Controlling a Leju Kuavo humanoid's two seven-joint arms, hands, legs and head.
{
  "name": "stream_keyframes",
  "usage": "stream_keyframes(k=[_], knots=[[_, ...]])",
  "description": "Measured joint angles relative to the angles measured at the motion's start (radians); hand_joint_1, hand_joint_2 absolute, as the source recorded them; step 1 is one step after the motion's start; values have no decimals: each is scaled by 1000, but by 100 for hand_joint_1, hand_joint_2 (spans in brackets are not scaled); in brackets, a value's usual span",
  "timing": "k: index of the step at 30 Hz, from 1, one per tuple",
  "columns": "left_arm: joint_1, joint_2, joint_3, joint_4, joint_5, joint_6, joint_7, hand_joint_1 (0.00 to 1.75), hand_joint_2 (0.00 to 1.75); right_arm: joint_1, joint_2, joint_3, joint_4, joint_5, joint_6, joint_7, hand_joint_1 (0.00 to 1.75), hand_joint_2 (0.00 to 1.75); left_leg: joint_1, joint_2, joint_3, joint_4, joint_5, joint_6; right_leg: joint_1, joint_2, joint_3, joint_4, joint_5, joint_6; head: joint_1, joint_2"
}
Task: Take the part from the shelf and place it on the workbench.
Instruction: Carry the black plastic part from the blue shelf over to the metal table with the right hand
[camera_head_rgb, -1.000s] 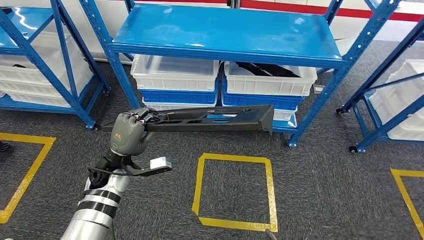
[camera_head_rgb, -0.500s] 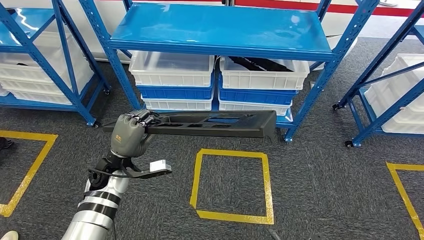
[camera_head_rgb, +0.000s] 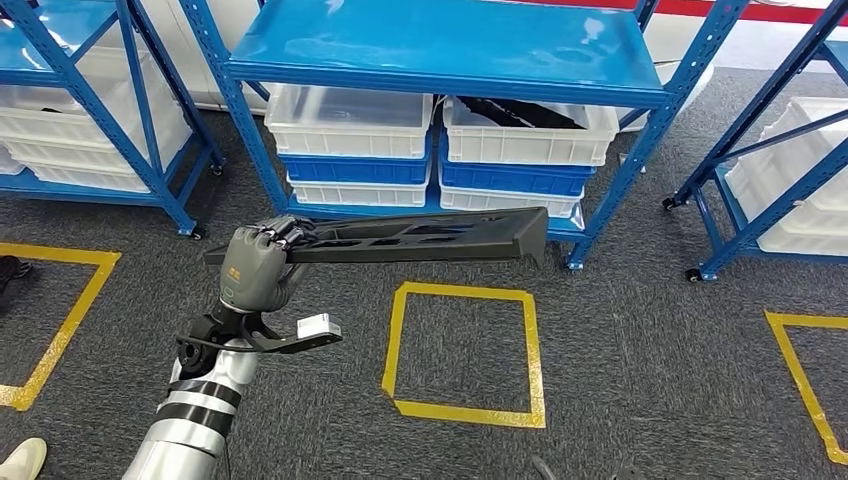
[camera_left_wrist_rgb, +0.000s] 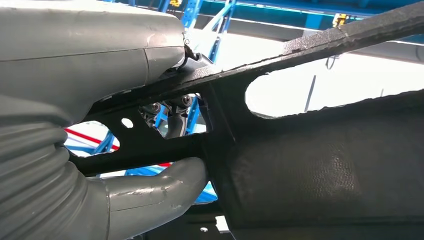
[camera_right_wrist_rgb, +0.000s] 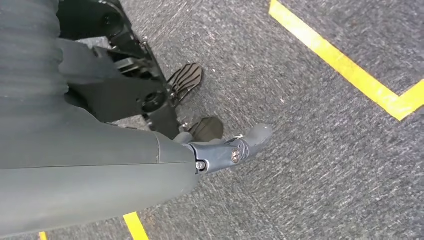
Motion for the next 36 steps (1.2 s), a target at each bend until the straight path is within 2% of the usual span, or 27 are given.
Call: stream_keyframes(k=[2, 4, 5, 6, 8, 9, 10, 11, 12, 14, 15, 16, 20, 25, 30, 32, 34, 36], knots=[[0, -1, 0, 0, 1, 0, -3, 175, 175, -1, 0, 0, 0, 1, -1, -1, 0, 175, -2, 0, -4, -3, 15, -12, 7, 6, 1, -9, 6, -16, -2, 0], [1, -1, 0, 0, 1, 0, -5, 175, 175, -1, 0, 1, 0, 3, -3, -3, 0, 175, 1, -1, -13, 5, 9, -21, 1, 5, -10, -9, 14, -36, -5, 0], [1, 0, 0, 0, 1, 0, -6, 175, 175, -1, 0, 1, 0, 5, -4, -6, 0, 175, 2, -1, -24, 29, -16, -24, -1, 4, -16, -10, 21, -48, -7, 0], [2, 0, 0, 0, 1, 0, -7, 175, 175, -2, 0, 2, 0, 7, -4, -11, 0, 175, 4, -1, -41, 73, -54, -26, -3, 3, -23, -11, 27, -61, -9, 0], [4, -1, 0, 0, 5, 0, -11, 175, 175, -1, 0, 4, 0, 14, -4, -26, 0, 175, 4, -3, -86, 203, -138, -29, 4, 2, -37, -10, 37, -77, -11, 0], [8, -1, 2, 0, 9, 0, -14, 175, 175, -1, 0, 5, 0, 18, -3, -36, 0, 175, 4, -4, -101, 259, -160, -29, 8, 2, -45, -10, 43, -81, -12, 0], [12, -1, 3, 0, 13, 0, -18, 175, 175, -1, 0, 8, 0, 23, -3, -48, 0, 175, 4, -4, -101, 284, -163, -28, 12, 2, -51, -10, 47, -83, -12, 0], [17, -1, 5, 0, 17, 0, -22, 175, 175, 0, 0, 12, 0, 28, -2, -63, 0, 175, 4, -4, -80, 268, -149, -26, 14, 3, -55, -10, 51, -82, -12, 0], [23, -1, 7, 0, 22, 0, -26, 175, 175, 0, 0, 16, 0, 34, -3, -79, 0, 175, 4, -4, -41, 219, -124, -21, 16, 3, -58, -9, 55, -81, -12, 0], [30, -3, 14, -3, 35, 0, -29, 175, 175, -2, -1, 28, 0, 45, -6, -115, 0, 175, 0, -5, 51, 83, -95, -11, 20, 4, -62, -8, 59, -77, -11, 0], [36, -4, 20, -6, 45, 0, -30, 175, 175, -3, -1, 35, -1, 51, -8, -135, 0, 175, -3, -5, 79, 39, -90, -7, 21, 4, -64, -7, 62, -73, -10, 0], [43, -5, 26, -11, 56, 0, -31, 175, 175, -5, -2, 42, -2, 56, -9, -156, 0, 175, -7, -5, 91, 15, -93, -5, 22, 3, -67, -6, 64, -70, -11, 0], [81, -7, 50, -28, 94, 0, -31, 175, 175, -7, -3, 71, -10, 60, -9, -219, 0, 175, -15, -6, 83, 4, -84, -4, 23, 3, -75, -6, 71, -68, -12, 0], [117, -7, 74, -40, 122, 0, -32, 175, 175, -11, -2, 86, -18, 36, -4, -243, 0, 175, -23, -7, 74, 4, -76, 9, 18, 3, -80, -14, 82, -52, -12, 0], [139, -7, 92, -46, 138, 0, -33, 175, 175, -11, -1, 101, -21, 36, 1, -260, 0, 175, -27, -7, 68, 6, -72, 15, 14, 3, -84, -16, 88, -44, -12, 0], [149, -7, 102, -52, 153, 0, -33, 175, 175, -11, 2, 108, -23, 28, 3, -271, 0, 175, -29, -7, 66, 10, -70, 22, 9, 3, -84, -21, 94, -36, -13, 0], [159, -7, 109, -60, 169, 0, -33, 175, 175, -10, 3, 111, -25, 16, 9, -281, 0, 175, -25, -2, 69, -2, -60, 33, 9, 5, -88, -23, 95, -27, -13, 0], [169, -7, 115, -66, 181, 0, -33, 175, 175, -10, 3, 115, -27, 7, 14, -288, 0, 175, -15, 8, 73, -20, -47, 43, 12, 5, -114, 25, 65, -30, -10, 0]])
